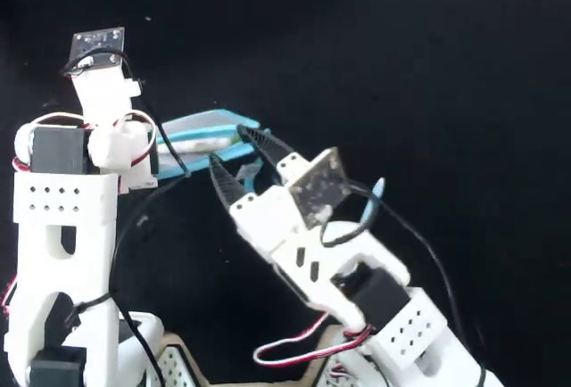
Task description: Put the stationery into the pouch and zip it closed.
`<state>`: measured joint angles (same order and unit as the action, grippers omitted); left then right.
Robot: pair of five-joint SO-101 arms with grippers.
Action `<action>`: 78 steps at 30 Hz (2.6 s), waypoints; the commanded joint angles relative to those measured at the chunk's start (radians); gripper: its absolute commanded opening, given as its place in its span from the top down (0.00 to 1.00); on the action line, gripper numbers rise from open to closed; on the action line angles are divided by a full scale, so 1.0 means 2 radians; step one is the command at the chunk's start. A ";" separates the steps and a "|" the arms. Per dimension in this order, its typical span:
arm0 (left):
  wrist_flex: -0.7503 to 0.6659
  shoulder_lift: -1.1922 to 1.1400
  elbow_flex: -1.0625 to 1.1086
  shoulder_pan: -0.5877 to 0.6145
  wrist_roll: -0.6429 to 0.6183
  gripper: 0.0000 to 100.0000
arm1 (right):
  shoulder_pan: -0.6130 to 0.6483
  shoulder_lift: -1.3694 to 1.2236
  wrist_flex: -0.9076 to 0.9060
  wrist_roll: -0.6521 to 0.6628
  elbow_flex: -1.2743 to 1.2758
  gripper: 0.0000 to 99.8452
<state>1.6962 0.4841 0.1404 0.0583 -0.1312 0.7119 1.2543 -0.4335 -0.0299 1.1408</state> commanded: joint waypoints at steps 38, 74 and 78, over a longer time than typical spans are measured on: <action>-0.001 -0.004 0.017 0.002 -0.002 0.97 | -0.414 -0.152 -0.278 -0.070 -0.036 0.83; 0.002 -0.003 0.017 0.003 -0.002 0.97 | -0.386 -0.684 -0.315 -0.039 -0.350 0.99; 0.002 -0.003 0.017 0.003 -0.002 0.97 | -0.349 -0.682 -0.315 0.002 -0.392 0.99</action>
<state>1.6962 0.4841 0.1435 0.0583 -0.1312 -0.0598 -0.1220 -1.0549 -0.1097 0.4703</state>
